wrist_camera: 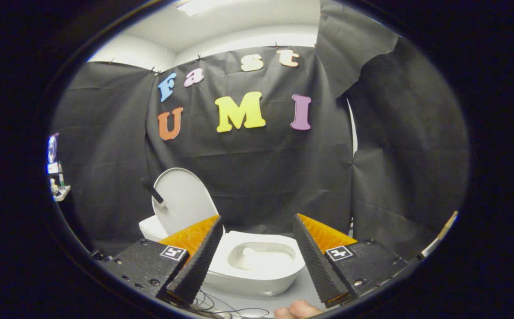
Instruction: Open the toilet lid.
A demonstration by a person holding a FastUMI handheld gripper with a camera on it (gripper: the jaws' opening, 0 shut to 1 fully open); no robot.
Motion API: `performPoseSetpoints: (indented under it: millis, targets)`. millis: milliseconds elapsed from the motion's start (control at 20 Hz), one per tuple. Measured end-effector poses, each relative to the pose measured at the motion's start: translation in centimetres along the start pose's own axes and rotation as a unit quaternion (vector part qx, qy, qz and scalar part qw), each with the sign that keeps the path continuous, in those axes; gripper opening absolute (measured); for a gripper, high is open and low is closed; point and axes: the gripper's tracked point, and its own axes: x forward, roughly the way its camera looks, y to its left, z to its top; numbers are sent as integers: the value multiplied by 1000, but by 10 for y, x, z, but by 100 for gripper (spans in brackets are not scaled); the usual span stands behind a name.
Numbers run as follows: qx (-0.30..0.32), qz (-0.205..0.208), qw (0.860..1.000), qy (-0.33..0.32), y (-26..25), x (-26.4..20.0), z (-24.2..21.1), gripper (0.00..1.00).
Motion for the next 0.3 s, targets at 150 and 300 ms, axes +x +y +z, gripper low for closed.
performPoseSetpoints:
  millis: [150,300]
  targets:
    - [-2,-9,1000,-18,-15,-6,-2,99]
    - [-30,-6,998,-60,-16,-22,2,99]
